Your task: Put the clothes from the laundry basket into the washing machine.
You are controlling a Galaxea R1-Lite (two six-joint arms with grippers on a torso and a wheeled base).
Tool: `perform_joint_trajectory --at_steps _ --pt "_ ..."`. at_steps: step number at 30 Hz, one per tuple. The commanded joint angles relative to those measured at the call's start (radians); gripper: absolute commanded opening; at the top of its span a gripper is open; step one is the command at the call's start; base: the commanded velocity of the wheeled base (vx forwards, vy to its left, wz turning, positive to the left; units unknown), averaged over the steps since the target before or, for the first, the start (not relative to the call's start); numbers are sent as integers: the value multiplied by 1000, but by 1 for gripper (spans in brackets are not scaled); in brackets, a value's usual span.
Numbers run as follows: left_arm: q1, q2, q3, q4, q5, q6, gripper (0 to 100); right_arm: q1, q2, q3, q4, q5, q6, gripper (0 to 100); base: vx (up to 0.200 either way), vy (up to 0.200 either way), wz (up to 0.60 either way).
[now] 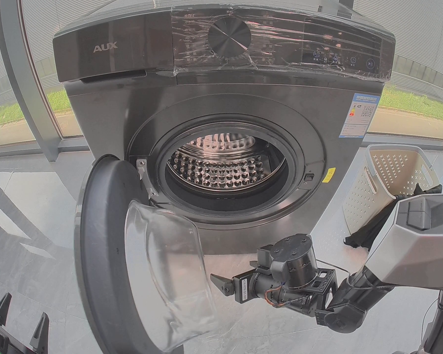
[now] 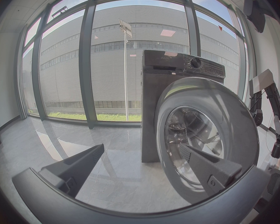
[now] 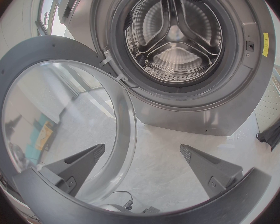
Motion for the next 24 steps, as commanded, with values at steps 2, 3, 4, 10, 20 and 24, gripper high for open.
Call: perform_joint_trajectory --at_steps 2,3,4,10,20,24 --pt "0 -18 16 -1 0 0 100 36 2 -11 -15 4 6 100 0 0 0" --pt "0 -18 16 -1 0 0 100 38 4 -13 -22 4 8 100 0 0 0" --pt "0 -18 16 1 0 0 100 36 6 -16 -25 2 6 100 0 0 0" --pt "0 -18 16 -1 0 -2 100 -4 16 -54 -25 4 6 100 -67 0 0" --pt "0 -18 16 -1 0 -3 100 -76 61 -120 -23 80 -14 100 -200 0 0" --pt "0 -18 16 -1 0 -2 100 -76 88 -183 -9 82 -40 100 0 0 0"
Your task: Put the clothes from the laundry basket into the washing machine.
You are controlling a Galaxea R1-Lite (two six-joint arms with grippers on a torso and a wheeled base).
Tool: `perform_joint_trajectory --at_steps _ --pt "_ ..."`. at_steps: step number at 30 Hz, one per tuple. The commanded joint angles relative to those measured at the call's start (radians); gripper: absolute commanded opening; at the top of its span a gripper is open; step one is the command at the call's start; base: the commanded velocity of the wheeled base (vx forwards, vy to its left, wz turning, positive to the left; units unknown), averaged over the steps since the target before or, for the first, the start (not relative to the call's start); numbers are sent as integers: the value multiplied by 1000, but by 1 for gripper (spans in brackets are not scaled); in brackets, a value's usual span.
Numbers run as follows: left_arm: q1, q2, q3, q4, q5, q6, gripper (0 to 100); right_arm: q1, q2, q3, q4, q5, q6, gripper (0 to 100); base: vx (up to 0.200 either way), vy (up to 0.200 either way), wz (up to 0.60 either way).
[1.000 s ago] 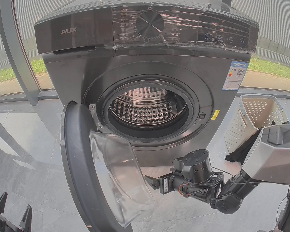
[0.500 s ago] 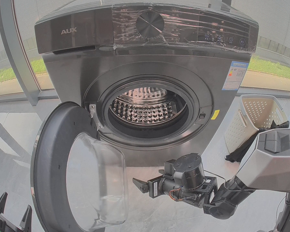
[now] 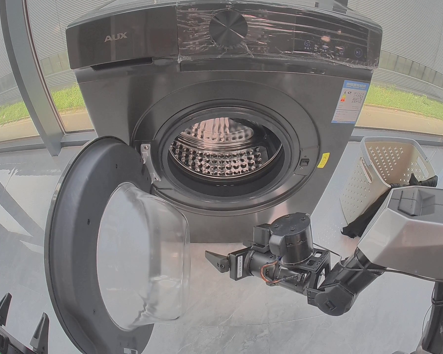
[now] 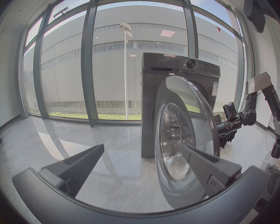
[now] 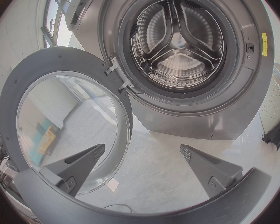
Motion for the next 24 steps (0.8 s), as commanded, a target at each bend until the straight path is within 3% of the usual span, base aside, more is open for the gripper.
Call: perform_joint_trajectory --at_steps 1,24 --pt "0 -18 16 -1 0 -1 100 -8 47 -60 6 3 -15 100 0 0 0" --pt "0 -18 16 -1 0 -1 100 60 196 -290 -1 0 -6 100 0 0 0"
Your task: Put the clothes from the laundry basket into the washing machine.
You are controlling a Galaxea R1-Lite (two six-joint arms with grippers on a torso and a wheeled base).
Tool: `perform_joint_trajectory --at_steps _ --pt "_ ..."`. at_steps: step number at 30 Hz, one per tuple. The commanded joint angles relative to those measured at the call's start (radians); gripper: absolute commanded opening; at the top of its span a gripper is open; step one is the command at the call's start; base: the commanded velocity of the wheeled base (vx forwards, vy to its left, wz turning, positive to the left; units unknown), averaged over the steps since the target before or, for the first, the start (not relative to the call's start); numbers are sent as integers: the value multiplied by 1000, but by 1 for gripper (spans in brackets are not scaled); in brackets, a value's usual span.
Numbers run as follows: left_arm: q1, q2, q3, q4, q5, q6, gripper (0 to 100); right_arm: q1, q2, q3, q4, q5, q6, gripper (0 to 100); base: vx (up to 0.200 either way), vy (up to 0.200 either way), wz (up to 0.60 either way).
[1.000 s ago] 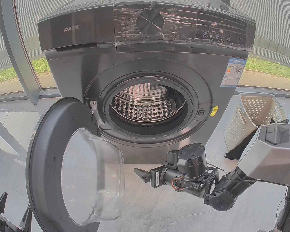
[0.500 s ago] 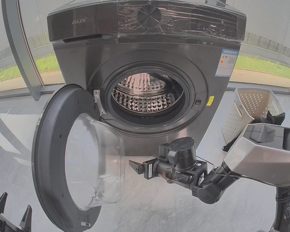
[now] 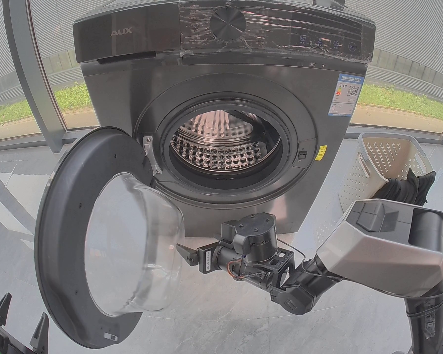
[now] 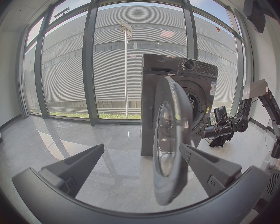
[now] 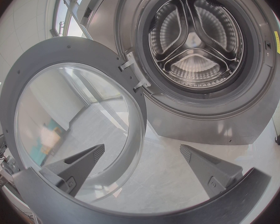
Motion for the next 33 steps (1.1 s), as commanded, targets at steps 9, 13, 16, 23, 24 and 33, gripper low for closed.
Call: perform_joint_trajectory --at_steps 9,13,16,23,24,33 --pt "0 -18 16 0 0 -1 100 25 98 -139 -20 -12 4 100 0 0 0" --pt "0 -18 16 0 0 0 100 30 117 -190 -25 -29 4 100 0 0 0" --pt "0 -18 16 0 0 -1 100 38 123 -202 -25 -38 4 100 0 0 0" --pt "0 -18 16 0 0 -3 100 27 108 -181 -26 -70 12 100 0 0 0" --pt "0 -18 16 0 0 -3 100 22 100 -164 -28 -84 11 100 0 0 0" --pt "0 -18 16 0 0 -4 100 -71 -274 197 -40 -98 -65 100 0 0 0"
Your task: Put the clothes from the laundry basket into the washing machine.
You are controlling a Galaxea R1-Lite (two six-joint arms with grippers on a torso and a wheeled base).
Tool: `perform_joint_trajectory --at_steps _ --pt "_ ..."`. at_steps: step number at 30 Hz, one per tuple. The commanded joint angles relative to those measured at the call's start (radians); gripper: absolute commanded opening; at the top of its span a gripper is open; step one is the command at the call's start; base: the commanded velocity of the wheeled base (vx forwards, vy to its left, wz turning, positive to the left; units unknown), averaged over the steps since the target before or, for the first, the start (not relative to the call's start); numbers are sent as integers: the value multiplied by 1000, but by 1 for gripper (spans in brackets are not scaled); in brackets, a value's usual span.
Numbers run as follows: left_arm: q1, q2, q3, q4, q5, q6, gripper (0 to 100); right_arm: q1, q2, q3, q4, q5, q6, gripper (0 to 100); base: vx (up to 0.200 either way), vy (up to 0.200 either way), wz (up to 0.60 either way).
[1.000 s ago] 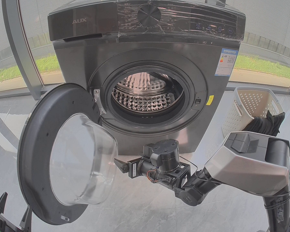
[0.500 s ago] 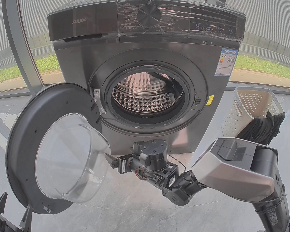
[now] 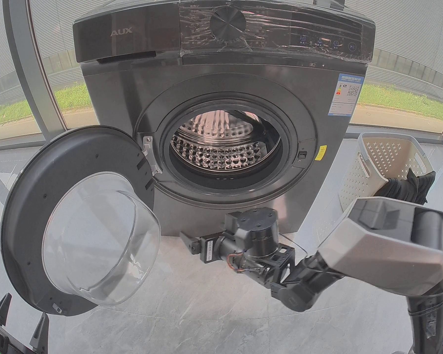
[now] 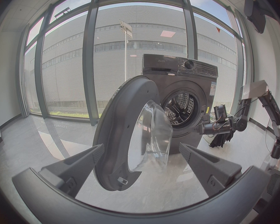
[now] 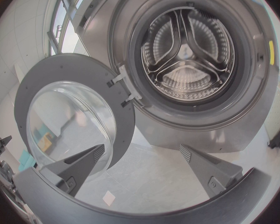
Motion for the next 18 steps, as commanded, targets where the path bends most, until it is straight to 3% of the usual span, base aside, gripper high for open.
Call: perform_joint_trajectory --at_steps 1,4,8,13,18 --pt "0 -18 16 -1 1 -1 100 -112 -415 370 -35 -9 -116 100 0 0 0" --pt "0 -18 16 -1 1 0 100 -145 -633 598 -89 -16 -146 100 0 0 0" --pt "0 -18 16 -1 1 6 100 -235 -876 776 -84 -23 -158 100 0 0 0" --pt "0 -18 16 -1 1 6 100 -368 -1060 923 -78 1 -211 100 0 0 0" --pt "0 -18 16 -1 0 8 100 -424 -1176 1012 -77 9 -224 100 0 0 0"
